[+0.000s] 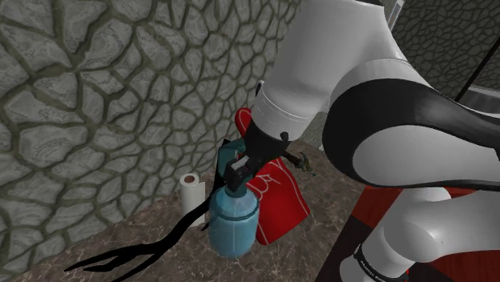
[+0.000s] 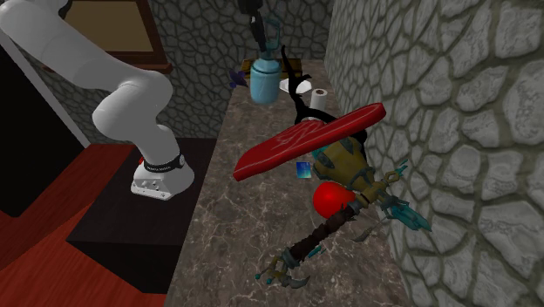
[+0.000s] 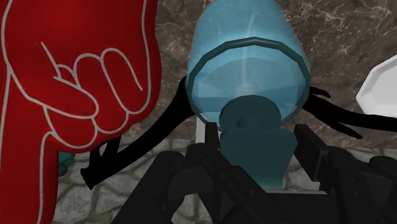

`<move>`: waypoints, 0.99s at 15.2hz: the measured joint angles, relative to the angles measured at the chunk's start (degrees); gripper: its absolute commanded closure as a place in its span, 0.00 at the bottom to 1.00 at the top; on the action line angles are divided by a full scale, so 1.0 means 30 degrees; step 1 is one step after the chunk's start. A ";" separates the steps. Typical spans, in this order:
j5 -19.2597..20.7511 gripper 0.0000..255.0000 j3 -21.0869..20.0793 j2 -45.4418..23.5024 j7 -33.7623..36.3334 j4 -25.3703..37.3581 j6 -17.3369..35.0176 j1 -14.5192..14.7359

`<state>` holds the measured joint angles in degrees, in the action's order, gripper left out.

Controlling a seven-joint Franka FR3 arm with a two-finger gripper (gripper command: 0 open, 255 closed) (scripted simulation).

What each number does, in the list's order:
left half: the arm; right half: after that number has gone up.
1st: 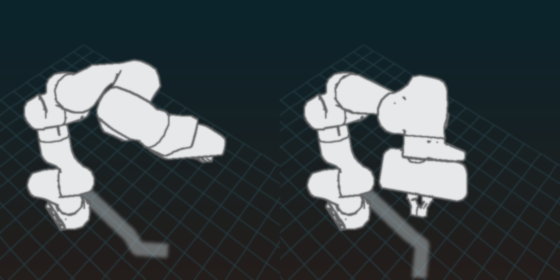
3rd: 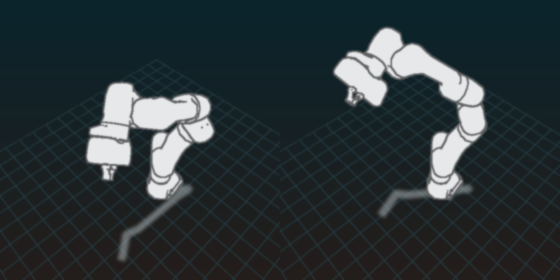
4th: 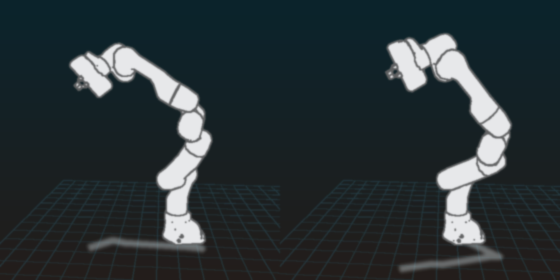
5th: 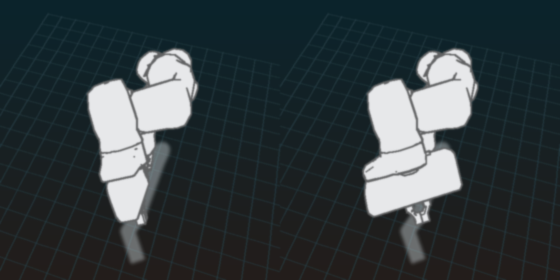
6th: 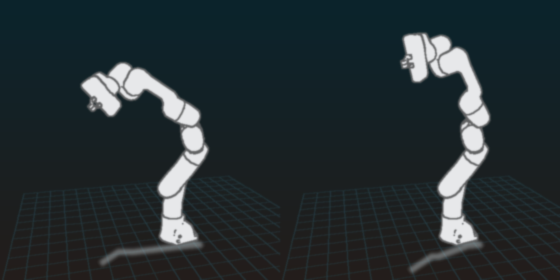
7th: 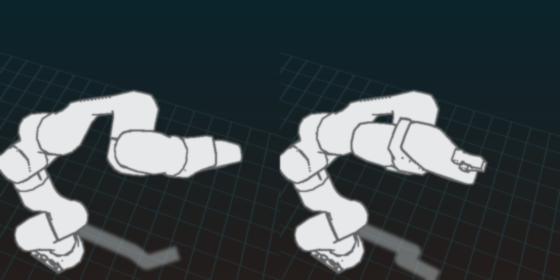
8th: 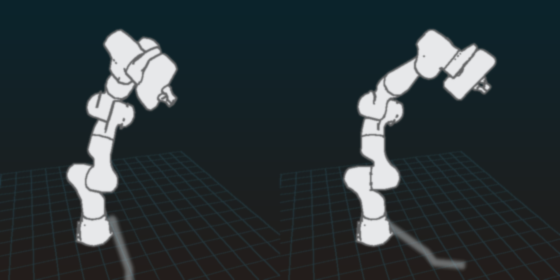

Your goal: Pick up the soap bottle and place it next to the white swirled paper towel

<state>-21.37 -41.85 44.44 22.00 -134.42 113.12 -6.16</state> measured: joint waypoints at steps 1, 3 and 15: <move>-0.0081 1.00 -0.0079 0.0039 0.0001 -0.0266 0.0228 0.0052; -0.0207 1.00 -0.0226 0.0056 -0.0011 -0.0693 0.0642 0.0110; -0.1092 1.00 -0.1699 -0.0415 0.0142 -0.3202 0.3705 0.0269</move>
<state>-24.64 -46.95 43.20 22.42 -144.03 124.24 -5.35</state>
